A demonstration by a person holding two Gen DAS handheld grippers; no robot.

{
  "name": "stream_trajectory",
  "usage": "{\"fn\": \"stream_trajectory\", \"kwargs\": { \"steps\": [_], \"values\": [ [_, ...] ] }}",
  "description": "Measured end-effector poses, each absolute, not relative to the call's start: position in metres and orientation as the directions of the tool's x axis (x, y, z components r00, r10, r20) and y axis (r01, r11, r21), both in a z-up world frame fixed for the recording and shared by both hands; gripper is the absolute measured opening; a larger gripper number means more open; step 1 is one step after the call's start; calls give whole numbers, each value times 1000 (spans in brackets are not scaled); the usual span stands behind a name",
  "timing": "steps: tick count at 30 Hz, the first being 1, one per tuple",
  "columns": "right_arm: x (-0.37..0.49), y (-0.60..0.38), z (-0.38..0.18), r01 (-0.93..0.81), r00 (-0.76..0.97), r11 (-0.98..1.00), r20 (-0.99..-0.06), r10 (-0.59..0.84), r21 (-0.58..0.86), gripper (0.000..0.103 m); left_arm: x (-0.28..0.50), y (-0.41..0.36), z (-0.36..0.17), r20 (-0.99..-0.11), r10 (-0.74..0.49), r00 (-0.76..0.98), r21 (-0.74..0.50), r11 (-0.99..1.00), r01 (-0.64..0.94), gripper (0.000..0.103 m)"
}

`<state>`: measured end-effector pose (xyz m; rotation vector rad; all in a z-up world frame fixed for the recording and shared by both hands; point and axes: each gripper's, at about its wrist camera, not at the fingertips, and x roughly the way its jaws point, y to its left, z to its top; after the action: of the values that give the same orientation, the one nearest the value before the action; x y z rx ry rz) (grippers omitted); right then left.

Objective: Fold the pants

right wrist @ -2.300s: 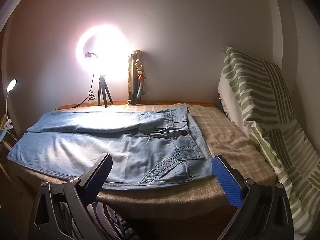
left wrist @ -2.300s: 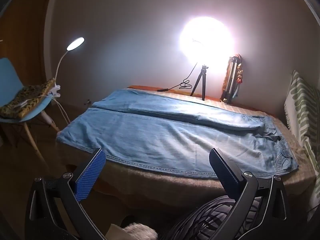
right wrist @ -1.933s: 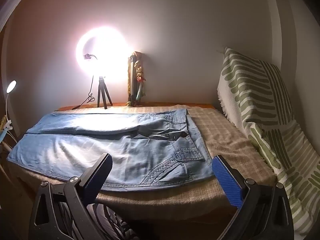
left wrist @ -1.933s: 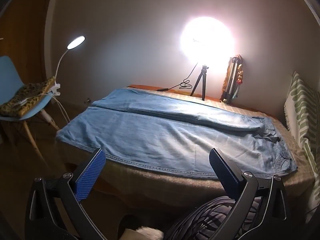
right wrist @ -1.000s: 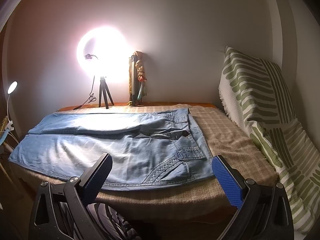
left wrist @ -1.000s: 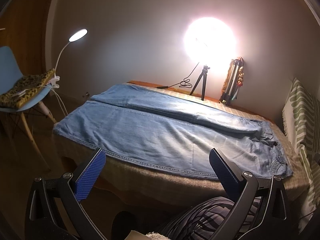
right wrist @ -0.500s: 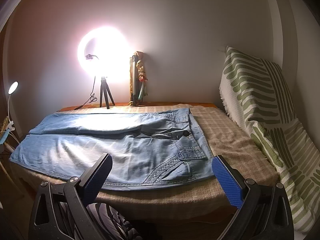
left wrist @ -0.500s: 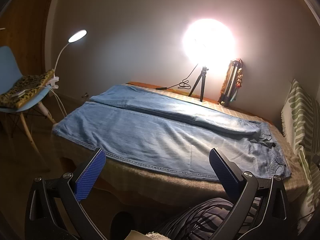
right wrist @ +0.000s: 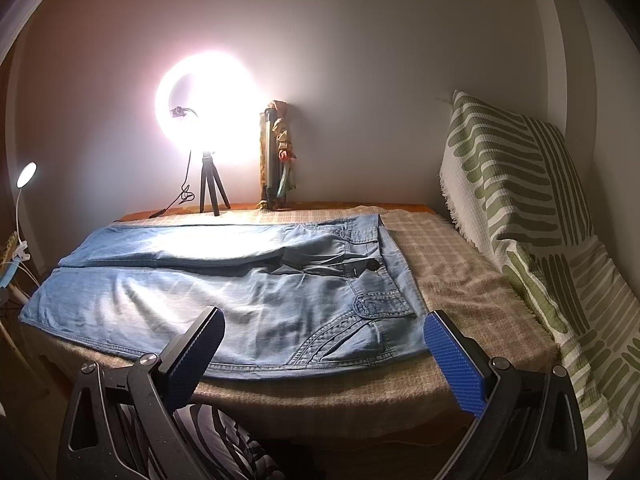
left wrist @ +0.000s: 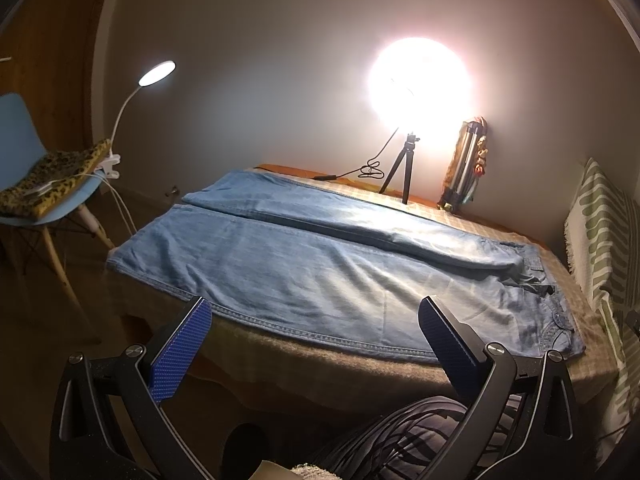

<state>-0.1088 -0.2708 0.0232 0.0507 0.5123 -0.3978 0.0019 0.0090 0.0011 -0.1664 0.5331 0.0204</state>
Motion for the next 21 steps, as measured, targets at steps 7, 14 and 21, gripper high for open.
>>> {"fn": "stream_trajectory", "kwargs": {
  "steps": [7, 14, 21],
  "values": [
    [-108, -271, 23, 384, 797, 922, -487, -358, -51, 101, 2, 9, 1, -507, -24, 862, -151, 987, -61, 103],
    [-107, -271, 23, 382, 797, 923, -487, -358, -52, 101, 5, 10, 2, -507, -20, 862, -145, 987, -62, 103],
    [-101, -271, 22, 381, 793, 923, -492, -360, -60, 101, 12, 15, 5, -505, 3, 863, -124, 989, -76, 103]
  ]
}}
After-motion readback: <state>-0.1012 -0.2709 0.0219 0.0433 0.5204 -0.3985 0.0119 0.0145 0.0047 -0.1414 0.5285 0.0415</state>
